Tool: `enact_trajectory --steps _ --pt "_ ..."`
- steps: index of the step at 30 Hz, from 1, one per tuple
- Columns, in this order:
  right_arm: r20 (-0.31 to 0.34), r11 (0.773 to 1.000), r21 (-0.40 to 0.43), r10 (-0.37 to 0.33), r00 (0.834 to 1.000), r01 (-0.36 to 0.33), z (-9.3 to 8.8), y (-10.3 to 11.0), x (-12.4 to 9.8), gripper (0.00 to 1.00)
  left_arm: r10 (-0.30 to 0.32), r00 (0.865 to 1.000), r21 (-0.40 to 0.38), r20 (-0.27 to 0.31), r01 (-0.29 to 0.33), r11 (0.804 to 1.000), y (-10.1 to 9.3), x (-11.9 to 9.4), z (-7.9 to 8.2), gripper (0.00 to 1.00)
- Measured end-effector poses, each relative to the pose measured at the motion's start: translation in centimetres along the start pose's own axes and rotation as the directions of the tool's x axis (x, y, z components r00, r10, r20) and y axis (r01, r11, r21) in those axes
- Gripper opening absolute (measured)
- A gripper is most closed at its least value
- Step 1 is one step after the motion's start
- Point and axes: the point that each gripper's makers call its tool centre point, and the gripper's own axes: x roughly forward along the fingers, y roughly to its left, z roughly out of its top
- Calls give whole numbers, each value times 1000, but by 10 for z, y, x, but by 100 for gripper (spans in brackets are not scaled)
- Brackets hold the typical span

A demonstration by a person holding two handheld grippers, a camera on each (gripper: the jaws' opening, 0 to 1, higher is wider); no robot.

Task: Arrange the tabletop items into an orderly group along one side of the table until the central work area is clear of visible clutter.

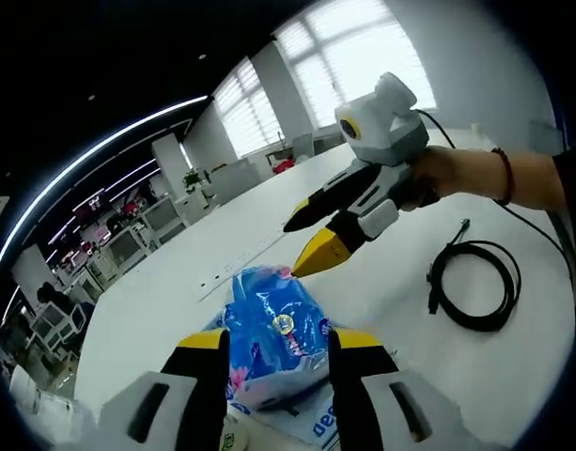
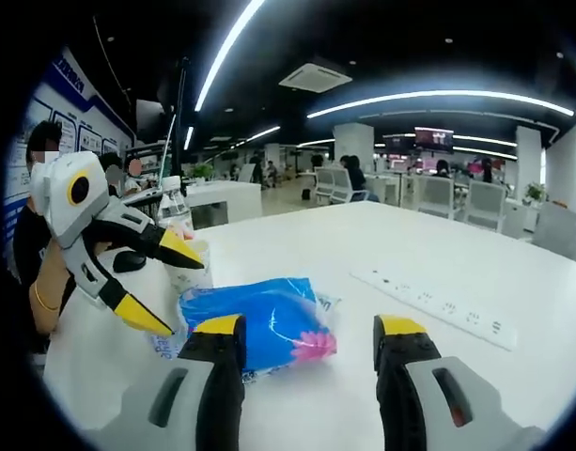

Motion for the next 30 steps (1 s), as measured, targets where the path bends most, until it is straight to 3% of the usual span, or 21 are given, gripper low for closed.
enact_trajectory --steps 4,8,11,14,23,30 --pt "-13 1000 -22 0 1000 0 -2 3 5 50 0 1000 -2 -13 0 1000 0 3 -3 34" --pt "-10 1000 -12 1 1000 -1 -1 4 12 49 5 1000 14 -31 -5 1000 0 6 -6 33" --pt "-23 1000 -15 7 1000 -7 -4 5 16 47 -22 1000 -3 -11 22 1000 -4 7 -3 33" --pt "-33 1000 -25 3 999 -4 -6 4 19 46 -4 1000 12 -18 4 1000 -1 8 -4 32" --pt "-38 1000 4 3 999 -3 -13 3 24 40 -8 999 13 -50 8 1000 -1 14 -10 29" --pt "-32 999 49 2 999 0 -15 0 27 31 -13 997 6 -71 14 1000 -3 16 -12 19"
